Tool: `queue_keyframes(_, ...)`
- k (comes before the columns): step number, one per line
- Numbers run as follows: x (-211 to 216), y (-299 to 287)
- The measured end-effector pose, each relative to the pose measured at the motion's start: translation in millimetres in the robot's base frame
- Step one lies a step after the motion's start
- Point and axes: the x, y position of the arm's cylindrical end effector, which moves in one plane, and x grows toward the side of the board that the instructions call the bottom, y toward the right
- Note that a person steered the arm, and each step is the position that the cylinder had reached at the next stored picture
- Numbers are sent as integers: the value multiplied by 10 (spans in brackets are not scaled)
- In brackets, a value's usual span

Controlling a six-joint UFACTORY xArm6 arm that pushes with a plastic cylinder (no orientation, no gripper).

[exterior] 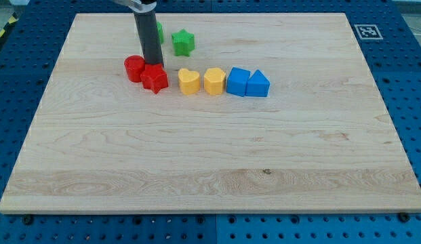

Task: Place the red blocks to the left of the yellow blocks

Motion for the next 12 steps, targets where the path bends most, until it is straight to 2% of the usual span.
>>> queue_keyframes(2,-13,-65)
queue_keyframes(4,-86,-593)
queue_keyframes(5,-82,-644)
queue_keyframes(7,-329,-837)
queue_keyframes(9,17,-1336)
queue_keyframes(11,122,-764)
queue_keyframes(12,122,-891)
